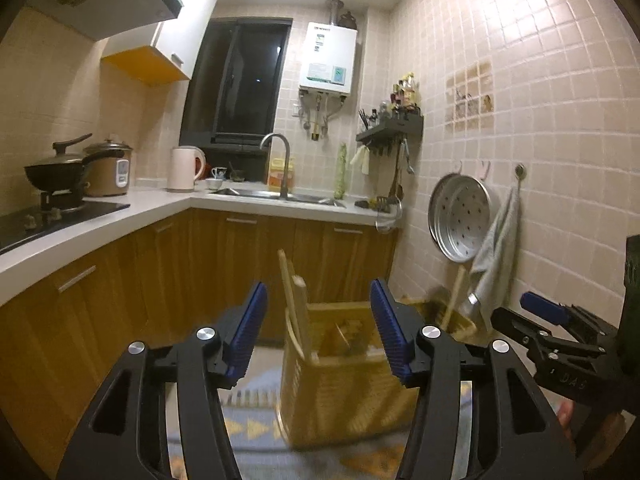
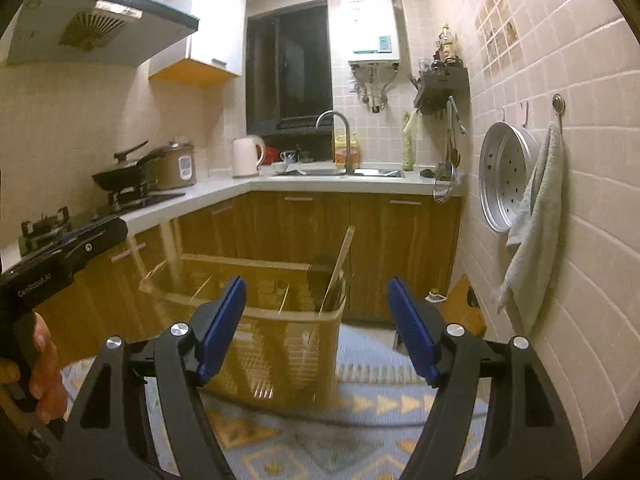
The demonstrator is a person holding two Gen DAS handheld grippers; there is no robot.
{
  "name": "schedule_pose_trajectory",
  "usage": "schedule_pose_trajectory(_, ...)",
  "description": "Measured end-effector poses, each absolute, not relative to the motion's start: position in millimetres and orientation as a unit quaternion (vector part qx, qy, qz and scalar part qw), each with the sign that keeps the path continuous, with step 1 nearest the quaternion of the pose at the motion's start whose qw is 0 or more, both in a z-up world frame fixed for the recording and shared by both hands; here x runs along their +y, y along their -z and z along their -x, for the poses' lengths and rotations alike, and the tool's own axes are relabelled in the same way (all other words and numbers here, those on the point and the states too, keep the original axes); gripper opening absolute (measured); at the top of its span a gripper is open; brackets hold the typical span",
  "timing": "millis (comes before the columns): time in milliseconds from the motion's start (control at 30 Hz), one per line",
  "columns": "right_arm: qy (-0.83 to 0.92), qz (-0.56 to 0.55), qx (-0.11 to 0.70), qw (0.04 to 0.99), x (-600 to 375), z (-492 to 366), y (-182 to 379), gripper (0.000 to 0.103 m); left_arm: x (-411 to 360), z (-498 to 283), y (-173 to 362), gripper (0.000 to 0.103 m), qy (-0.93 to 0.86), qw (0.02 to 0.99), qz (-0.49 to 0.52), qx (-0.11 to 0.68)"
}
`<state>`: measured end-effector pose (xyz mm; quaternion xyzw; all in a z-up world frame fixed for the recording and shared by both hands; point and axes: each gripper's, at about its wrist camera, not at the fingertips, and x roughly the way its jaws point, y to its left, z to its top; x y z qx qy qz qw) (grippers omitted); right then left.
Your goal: Organize utensils
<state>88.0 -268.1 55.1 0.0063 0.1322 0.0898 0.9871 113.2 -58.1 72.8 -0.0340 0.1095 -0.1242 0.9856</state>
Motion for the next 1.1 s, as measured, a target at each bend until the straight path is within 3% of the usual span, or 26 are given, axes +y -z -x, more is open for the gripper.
schedule_pose_trajectory(67,-0.091,-0.001,0.139,0.986,-266,-78,-51,0.069,-60,-101,-68,0.055,0.125,0.985,0.030,0.118)
schedule_pose_trajectory(133,-0.093,0.010,0.150,0.984,-262,-67,-47,0.069,-62,-86,-60,0.063,0.123,0.984,0.028,0.127)
schedule_pose_trajectory(367,-0.076,0.001,0.180,0.981,-263,-40,-32,0.069,-59,-50,-33,0.073,0.098,0.983,0.051,0.148)
schedule_pose_trajectory(500,-0.060,0.017,0.171,0.983,-250,-28,-25,0.069,-61,-39,-23,0.087,0.045,0.988,0.034,0.142)
schedule_pose_trajectory(800,-0.043,-0.010,0.143,0.989,-253,-17,-9,0.070,-67,-28,-3,0.092,-0.020,0.993,-0.011,0.113)
schedule_pose_trajectory(1100,-0.042,-0.010,0.147,0.988,-260,-22,10,0.070,-58,-36,-1,0.093,-0.017,0.990,0.009,0.137)
